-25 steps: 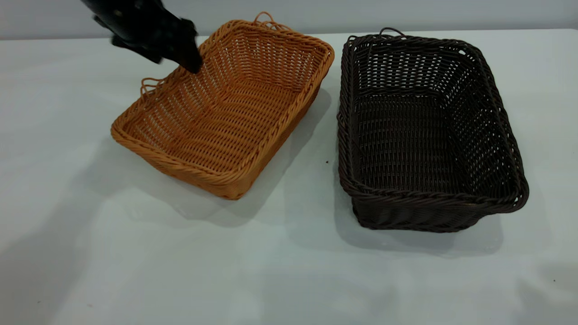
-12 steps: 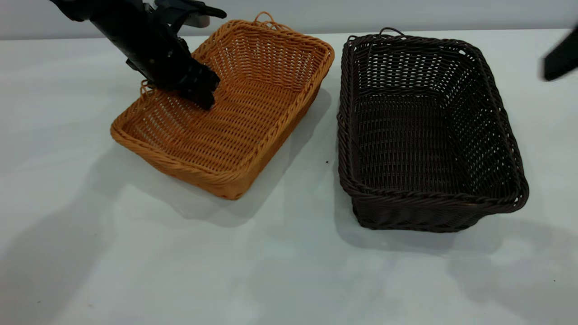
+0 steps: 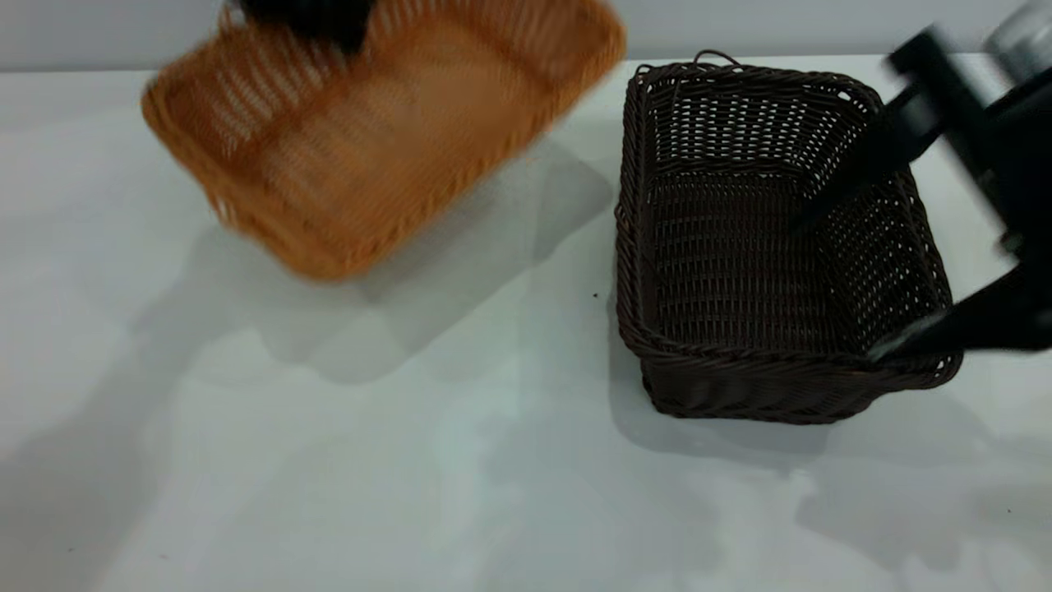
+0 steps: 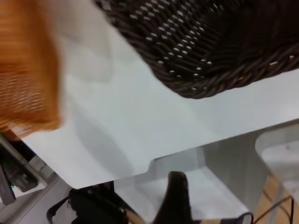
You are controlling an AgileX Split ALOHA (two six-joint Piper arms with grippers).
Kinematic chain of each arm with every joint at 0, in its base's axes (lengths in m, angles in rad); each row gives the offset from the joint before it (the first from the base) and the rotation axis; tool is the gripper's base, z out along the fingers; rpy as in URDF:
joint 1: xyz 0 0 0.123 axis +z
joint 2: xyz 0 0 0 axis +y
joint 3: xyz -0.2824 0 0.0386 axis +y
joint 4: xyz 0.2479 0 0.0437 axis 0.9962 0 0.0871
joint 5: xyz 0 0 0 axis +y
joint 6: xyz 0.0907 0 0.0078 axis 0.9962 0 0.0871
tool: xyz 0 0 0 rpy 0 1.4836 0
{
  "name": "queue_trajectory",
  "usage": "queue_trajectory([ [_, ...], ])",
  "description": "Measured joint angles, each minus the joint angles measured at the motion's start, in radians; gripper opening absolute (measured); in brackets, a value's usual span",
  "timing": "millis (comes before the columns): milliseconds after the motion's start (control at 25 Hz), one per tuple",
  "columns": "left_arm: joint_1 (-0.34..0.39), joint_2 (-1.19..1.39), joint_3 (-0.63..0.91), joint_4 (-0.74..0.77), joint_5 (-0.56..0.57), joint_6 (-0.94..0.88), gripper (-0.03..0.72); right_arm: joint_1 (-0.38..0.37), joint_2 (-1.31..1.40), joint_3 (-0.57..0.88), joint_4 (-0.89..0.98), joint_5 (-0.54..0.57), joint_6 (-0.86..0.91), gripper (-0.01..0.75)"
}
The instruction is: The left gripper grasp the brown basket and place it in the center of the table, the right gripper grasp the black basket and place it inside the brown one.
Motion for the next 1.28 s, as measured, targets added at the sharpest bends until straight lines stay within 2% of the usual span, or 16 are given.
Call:
queue_trajectory([
  [280,0.000,-0.049,0.000,0.000,-0.025,0.001,0.204,0.062,0.205,-0.019,0.265,-0.073,-0.161,0.573],
  [520,0.000,-0.049,0.000,0.000,-0.027,0.001,0.202,0.061,0.328,-0.047,0.409,-0.154,-0.268,0.571],
  [600,0.000,-0.049,0.000,0.000,-0.033,0.001,0.202,0.061,0.361,-0.058,0.442,-0.157,-0.298,0.550],
  [720,0.000,-0.049,0.000,0.000,-0.041,0.001,0.202,0.061,0.395,-0.079,0.478,-0.157,-0.370,0.442],
  [840,0.000,-0.051,0.000,0.000,-0.037,0.002,0.201,0.045,0.398,-0.100,0.515,-0.184,-0.418,0.232],
  [920,0.000,-0.061,0.000,0.003,-0.017,0.007,0.201,0.005,0.398,-0.109,0.523,-0.193,-0.455,0.110],
  [960,0.004,-0.068,0.000,0.005,-0.006,0.015,0.201,-0.028,0.398,-0.110,0.520,-0.192,-0.482,0.087],
  [1080,0.002,-0.095,0.000,0.004,0.057,0.055,0.200,-0.164,0.382,-0.111,0.478,-0.180,-0.585,0.081],
  [1280,-0.025,-0.107,0.000,0.003,0.224,0.193,0.199,-0.513,0.312,-0.158,0.431,-0.097,-0.680,0.081],
])
